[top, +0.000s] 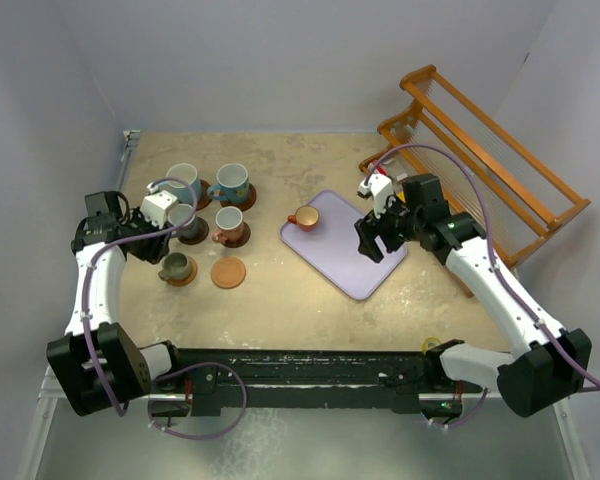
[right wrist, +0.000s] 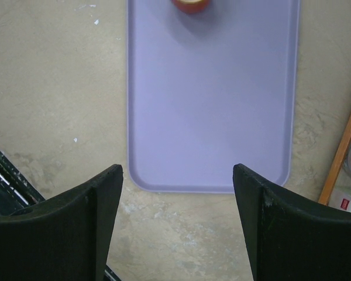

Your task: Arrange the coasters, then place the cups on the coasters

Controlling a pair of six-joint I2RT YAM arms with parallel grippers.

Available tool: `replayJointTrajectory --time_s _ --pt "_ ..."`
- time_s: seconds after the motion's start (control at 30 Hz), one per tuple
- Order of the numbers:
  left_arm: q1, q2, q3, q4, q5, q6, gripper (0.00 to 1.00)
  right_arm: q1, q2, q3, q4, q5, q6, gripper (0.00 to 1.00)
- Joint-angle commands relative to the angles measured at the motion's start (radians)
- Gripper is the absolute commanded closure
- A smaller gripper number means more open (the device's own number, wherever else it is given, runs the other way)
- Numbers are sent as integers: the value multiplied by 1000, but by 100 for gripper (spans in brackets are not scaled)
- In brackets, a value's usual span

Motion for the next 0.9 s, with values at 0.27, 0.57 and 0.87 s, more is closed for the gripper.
replayJointTrajectory --time_s 0.27,0.57,0.87 --pt "3 -95 83 48 125 -210 31 13 202 183 172 -23 120 23" --pt "-56 -105 60 134 139 -301 25 90 407 316 257 134 203 26" --pt "-117 -147 29 199 106 -375 23 123 650 518 175 226 280 36"
